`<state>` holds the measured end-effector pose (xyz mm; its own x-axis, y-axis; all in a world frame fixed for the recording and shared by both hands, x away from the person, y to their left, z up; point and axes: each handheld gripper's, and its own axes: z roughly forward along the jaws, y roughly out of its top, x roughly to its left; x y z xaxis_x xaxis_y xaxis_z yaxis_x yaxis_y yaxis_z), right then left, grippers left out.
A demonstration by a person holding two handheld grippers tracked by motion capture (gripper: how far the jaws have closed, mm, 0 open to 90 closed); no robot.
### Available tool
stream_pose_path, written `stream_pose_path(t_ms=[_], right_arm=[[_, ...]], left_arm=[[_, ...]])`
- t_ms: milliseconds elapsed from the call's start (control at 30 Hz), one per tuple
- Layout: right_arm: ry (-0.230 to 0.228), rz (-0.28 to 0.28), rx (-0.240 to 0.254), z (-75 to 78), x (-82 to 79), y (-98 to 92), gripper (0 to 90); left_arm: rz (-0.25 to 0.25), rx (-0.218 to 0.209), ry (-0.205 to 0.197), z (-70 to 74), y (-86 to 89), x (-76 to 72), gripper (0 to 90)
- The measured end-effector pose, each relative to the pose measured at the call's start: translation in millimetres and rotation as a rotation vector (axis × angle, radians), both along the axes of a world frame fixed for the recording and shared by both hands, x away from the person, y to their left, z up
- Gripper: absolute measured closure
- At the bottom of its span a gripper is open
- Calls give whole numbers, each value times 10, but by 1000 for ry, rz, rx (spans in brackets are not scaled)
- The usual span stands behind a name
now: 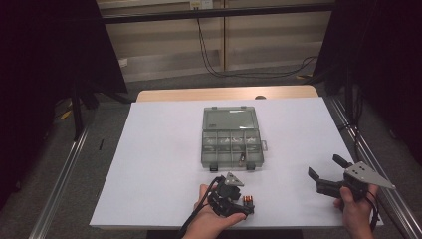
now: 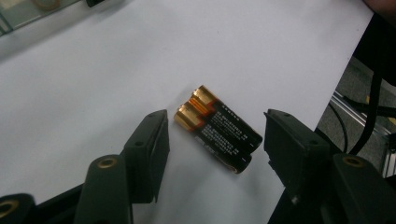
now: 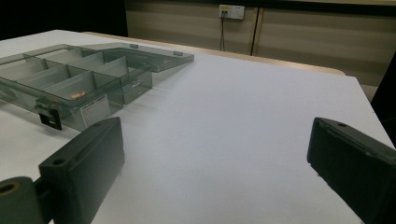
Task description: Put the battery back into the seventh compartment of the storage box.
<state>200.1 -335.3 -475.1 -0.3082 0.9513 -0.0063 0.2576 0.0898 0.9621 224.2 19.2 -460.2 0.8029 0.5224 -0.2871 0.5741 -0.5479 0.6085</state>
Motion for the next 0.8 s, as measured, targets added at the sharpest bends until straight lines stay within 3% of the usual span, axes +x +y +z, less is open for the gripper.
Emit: stream_pose_path(t_ms=[33,67,133,167,200,233,333,467,500,700,800], right_arm=[[0,0,0,0,0,0,34],[1,1,0,0,0,1,34],[0,0,-1,-1,2,1,34],[0,0,-1,-1,2,1,34],[0,0,-2,-1,2,1,34],[0,0,-2,-1,2,1,34],[0,0,-1,-1,1,1,35],[1,0,-1,-1,1,1,35],[0,0,0,-1,0,0,35],[-1,-1,-3,-2,2,3,35],[1,0,-2,-2,3,4,35]], left_arm=[[3,0,2,-4,-2,-3,413],[-33,35,-11,1,19,16,419],[-30,22,4,-10,15,14,432],[2,3,12,-20,-7,-4,432],[-32,37,-5,-16,7,12,440],[-37,33,4,-19,6,12,452],[17,6,17,-43,-36,-26,484],[8,13,12,-51,-24,-27,513],[-19,34,10,-43,-1,-13,529],[18,32,0,-46,0,-33,573],[-9,73,-24,-34,24,-24,626]])
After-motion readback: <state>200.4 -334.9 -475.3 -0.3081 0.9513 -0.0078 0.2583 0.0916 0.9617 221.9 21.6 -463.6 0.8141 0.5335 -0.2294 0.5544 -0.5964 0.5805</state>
